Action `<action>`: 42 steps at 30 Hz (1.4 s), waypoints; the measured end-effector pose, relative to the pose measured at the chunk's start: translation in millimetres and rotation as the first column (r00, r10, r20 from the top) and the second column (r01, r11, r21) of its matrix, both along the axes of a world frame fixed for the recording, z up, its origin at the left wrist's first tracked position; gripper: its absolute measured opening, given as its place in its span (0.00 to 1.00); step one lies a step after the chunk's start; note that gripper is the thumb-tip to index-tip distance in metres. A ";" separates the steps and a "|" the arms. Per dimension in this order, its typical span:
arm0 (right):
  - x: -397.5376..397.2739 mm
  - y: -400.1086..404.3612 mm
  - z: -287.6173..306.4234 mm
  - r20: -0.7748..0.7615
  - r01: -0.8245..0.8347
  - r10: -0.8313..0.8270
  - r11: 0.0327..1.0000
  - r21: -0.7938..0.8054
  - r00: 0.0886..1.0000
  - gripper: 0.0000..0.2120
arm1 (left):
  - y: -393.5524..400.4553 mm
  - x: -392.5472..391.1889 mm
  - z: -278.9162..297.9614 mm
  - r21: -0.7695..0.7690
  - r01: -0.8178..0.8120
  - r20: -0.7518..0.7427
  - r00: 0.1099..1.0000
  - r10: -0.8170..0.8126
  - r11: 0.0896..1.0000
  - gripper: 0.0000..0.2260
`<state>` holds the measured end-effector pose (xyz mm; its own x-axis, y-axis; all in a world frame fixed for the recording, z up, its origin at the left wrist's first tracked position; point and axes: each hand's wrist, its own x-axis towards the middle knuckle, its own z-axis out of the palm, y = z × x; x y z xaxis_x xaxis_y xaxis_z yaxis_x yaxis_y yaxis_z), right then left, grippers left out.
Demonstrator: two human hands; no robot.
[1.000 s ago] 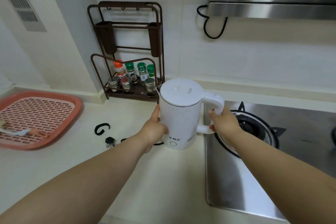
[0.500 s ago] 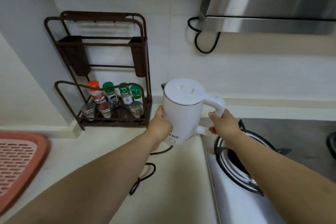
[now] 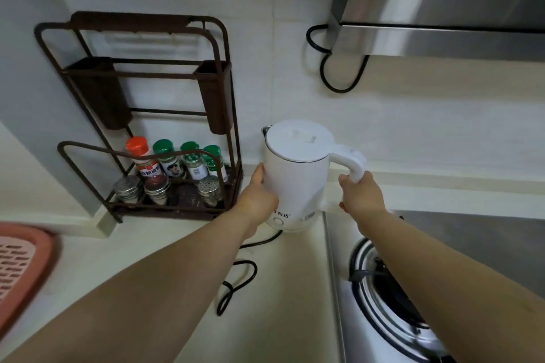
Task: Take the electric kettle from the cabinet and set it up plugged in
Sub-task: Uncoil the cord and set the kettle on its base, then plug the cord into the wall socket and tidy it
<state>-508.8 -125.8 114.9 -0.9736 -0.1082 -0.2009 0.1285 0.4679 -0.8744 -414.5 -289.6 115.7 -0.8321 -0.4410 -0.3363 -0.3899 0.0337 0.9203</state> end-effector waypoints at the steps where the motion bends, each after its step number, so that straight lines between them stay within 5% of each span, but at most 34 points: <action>1: -0.2 -0.4 -1.7 0.002 0.000 0.000 1.000 0.017 1.000 0.16 | -0.7 -2.1 -1.8 -0.004 0.006 0.007 1.000 -0.006 1.000 0.41; 8: -6.5 5.2 -5.7 -0.015 -0.077 0.080 0.986 0.148 0.997 0.14 | -7.0 -4.0 2.3 -0.056 0.093 0.062 0.994 -0.090 0.994 0.38; 12: -2.0 11.9 -0.3 0.155 -0.091 0.051 0.960 0.264 0.987 0.14 | -11.8 17.6 3.1 -0.293 0.140 0.203 0.976 -0.082 0.946 0.25; 16: 33.6 4.3 3.8 0.457 -0.339 0.235 0.927 0.160 0.858 0.05 | -30.4 54.4 -3.8 -0.537 0.293 0.457 0.889 -0.019 0.791 0.15; 21: 79.1 -27.1 -2.2 0.450 -0.545 0.459 0.835 0.075 0.766 0.09 | -57.1 102.8 -17.8 -0.560 0.394 0.620 0.783 0.053 0.729 0.15; 24: 100.4 -45.6 -13.1 0.459 -0.641 0.547 0.764 0.067 0.700 0.14 | -59.5 124.3 -21.8 -0.480 0.283 0.595 0.800 0.071 0.830 0.16; 29: 121.8 -72.3 -35.1 0.496 -0.736 0.610 0.671 0.092 0.618 0.21 | -55.6 149.3 -32.0 -0.350 0.370 0.608 0.789 -0.092 0.860 0.18; 34: 124.8 -89.7 -43.0 0.391 -0.680 0.585 0.713 0.169 0.710 0.13 | -57.2 158.2 -35.7 -0.455 0.405 0.599 0.798 -0.064 0.793 0.17; 42: 108.9 -84.8 -8.6 0.245 -0.660 0.616 0.728 0.187 0.749 0.05 | -67.7 148.9 -11.2 -0.477 -0.057 0.153 0.977 0.147 0.877 0.13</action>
